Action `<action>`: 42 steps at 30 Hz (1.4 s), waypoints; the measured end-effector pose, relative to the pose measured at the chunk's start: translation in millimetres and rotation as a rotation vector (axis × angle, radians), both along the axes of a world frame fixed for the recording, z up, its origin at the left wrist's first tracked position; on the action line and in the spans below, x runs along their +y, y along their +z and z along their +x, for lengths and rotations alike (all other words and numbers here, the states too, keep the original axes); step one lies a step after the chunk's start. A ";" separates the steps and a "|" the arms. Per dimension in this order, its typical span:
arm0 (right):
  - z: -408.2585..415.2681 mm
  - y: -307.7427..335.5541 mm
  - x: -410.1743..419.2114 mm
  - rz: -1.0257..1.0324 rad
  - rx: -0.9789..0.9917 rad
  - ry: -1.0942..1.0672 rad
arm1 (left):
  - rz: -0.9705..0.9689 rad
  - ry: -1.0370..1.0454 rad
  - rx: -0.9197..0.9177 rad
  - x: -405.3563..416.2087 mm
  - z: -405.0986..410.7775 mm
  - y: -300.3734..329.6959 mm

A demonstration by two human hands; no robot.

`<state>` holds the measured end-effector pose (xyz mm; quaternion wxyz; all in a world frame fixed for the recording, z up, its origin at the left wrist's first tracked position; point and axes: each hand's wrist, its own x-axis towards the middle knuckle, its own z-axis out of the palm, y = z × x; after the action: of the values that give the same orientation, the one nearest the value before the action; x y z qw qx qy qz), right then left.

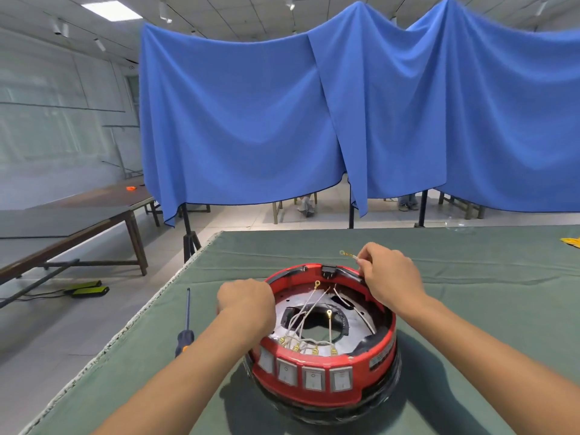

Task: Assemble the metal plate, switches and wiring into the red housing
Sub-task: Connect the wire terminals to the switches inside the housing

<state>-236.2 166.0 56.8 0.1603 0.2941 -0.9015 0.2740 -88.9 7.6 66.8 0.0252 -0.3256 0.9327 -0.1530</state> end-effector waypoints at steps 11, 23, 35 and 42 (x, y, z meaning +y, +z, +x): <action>12.2 -17.8 5.3 -0.058 0.060 0.025 | 0.368 -0.384 0.292 -15.4 -29.0 -8.0; 24.4 -10.9 -8.9 -0.066 -0.013 0.346 | 0.185 -0.180 0.409 -17.8 -17.7 -13.0; -0.1 -26.0 2.4 -0.409 -0.253 0.127 | 0.336 -0.343 0.464 -21.2 -11.2 -32.2; -3.9 -63.8 10.3 -0.201 -0.362 0.036 | 0.329 -0.335 0.467 -21.6 -11.5 -31.6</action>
<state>-240.1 176.3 -6.9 0.0191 0.2385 -0.8784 0.4137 -100.4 -14.0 35.2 -0.1627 -0.1856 0.9660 0.0764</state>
